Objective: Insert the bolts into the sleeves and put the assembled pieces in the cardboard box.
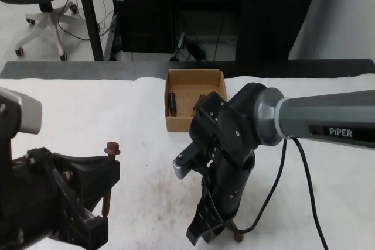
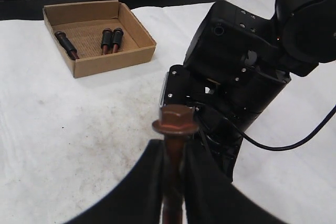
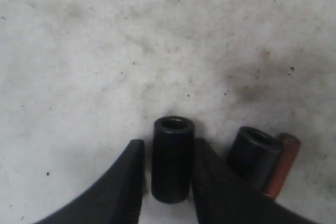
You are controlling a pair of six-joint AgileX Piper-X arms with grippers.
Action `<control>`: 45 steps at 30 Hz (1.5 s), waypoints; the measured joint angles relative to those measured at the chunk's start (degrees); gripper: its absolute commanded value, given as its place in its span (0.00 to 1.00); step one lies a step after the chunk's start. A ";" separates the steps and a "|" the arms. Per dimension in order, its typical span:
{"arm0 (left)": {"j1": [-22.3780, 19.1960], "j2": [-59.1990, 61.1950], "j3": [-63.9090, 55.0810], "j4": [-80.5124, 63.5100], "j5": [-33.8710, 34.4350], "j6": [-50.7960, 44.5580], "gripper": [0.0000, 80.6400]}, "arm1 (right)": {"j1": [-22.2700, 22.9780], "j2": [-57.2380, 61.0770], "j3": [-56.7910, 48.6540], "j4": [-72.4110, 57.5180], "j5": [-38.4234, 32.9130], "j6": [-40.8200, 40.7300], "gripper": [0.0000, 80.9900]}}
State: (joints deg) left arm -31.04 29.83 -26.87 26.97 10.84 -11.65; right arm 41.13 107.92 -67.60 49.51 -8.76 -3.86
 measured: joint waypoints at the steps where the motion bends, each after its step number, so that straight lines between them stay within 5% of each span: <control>1: 0.00 0.00 0.00 0.00 0.00 0.00 0.00 | 0.00 0.00 0.00 0.00 0.00 0.00 0.36; 5: 0.00 0.00 0.00 0.00 0.00 0.00 0.00 | 0.00 0.00 0.00 0.00 0.00 0.00 0.27; 8: 0.00 0.00 0.00 0.00 0.00 0.00 0.00 | 0.00 0.00 0.00 0.00 0.00 0.00 0.01; 15: 0.00 0.00 0.00 -0.21 0.00 0.00 0.00 | 0.00 0.00 -0.11 0.00 0.00 0.00 0.01; 19: 0.00 0.00 0.05 -3.62 0.00 0.00 0.00 | -0.54 -0.90 -1.55 -0.20 -6.60 0.00 0.01; 30: 0.10 2.08 0.13 -39.23 0.88 -0.81 0.00 | -8.00 -19.47 -2.96 -13.75 -17.79 3.86 0.01; 36: 0.03 16.62 -0.11 -65.35 15.15 -13.35 0.00 | -13.13 -30.32 3.70 -31.82 -31.64 9.75 0.01; 42: 0.03 30.13 -3.29 -74.88 27.61 -19.31 0.00 | -10.15 -34.39 18.40 -52.71 -37.65 13.49 0.01; 45: 0.03 31.75 -3.90 -75.20 28.54 -20.00 0.00 | -9.41 -34.39 21.74 -58.89 -37.46 15.56 0.01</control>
State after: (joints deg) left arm -31.00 61.58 -30.77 -48.24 39.38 -31.64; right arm 31.72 73.53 -45.87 -9.38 -46.22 11.70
